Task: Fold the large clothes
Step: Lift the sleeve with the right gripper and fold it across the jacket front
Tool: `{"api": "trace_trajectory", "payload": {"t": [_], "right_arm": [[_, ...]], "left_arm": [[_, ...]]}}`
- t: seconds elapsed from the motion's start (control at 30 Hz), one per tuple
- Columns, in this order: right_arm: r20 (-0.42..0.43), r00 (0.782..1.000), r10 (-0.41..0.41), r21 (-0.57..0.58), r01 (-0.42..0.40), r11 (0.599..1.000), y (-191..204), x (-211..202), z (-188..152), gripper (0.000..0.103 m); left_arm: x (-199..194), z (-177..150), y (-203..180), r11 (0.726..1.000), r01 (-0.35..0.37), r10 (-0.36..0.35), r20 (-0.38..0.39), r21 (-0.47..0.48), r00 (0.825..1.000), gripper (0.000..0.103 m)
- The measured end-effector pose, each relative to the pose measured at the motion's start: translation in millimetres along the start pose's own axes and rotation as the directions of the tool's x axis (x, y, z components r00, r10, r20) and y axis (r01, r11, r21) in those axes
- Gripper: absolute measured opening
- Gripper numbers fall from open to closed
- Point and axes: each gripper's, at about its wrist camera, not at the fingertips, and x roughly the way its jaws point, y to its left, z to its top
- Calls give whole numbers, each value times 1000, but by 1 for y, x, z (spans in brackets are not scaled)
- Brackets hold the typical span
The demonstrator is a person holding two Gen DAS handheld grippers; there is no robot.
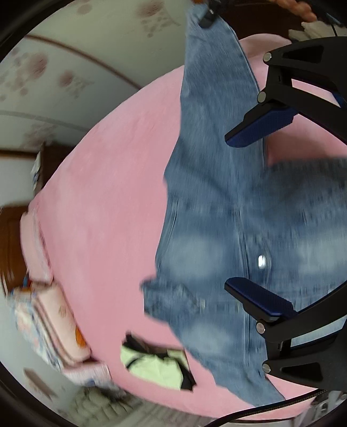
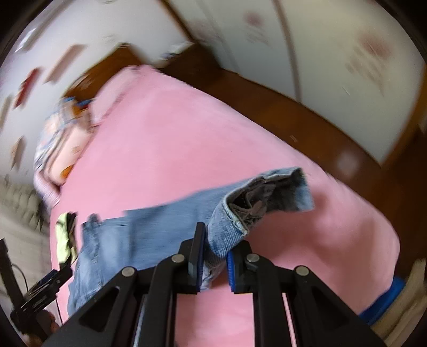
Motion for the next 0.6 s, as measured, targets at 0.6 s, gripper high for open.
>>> {"api": "trace_trajectory", "payload": {"t": [0.6], "right_arm": [[-162,982,101,-603,-180,777,413,135,-131,39]], "left_arm": [[29,-82,327,932,-101,75,-88,-348,993,97]]}}
